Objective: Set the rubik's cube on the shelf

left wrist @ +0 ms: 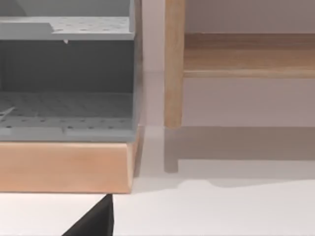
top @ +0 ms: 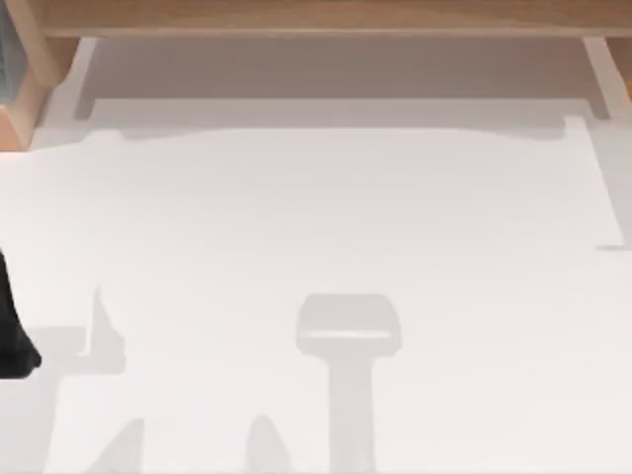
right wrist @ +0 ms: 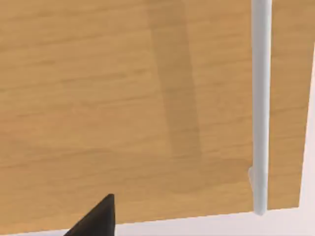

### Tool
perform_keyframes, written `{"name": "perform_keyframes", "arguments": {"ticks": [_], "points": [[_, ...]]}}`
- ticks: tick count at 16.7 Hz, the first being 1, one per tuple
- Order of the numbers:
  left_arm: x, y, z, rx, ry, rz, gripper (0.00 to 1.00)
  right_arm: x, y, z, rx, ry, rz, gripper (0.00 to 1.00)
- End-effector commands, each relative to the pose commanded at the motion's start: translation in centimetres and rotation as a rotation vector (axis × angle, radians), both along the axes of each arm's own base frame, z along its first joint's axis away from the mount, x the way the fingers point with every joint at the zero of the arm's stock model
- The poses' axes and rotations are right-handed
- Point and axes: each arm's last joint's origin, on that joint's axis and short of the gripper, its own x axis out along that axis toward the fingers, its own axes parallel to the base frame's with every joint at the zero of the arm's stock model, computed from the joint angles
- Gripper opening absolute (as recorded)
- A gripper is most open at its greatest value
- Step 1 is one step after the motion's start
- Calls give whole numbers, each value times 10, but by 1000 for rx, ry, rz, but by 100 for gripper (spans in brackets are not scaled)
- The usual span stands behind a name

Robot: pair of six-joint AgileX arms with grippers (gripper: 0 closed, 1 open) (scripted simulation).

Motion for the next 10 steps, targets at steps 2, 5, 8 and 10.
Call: {"name": "perform_keyframes", "arguments": {"ticks": [2, 5, 8, 10], "points": [[0, 0, 0, 0, 0, 0, 100, 5, -30, 6, 106, 9, -114, 100], [0, 0, 0, 0, 0, 0, 100, 21, -75, 24, 298, 17, -273, 100], [0, 0, 0, 0, 0, 0, 100, 48, -108, 53, 507, 25, -401, 100], [0, 0, 0, 0, 0, 0, 100, 72, -119, 76, 648, 44, -466, 100]]}}
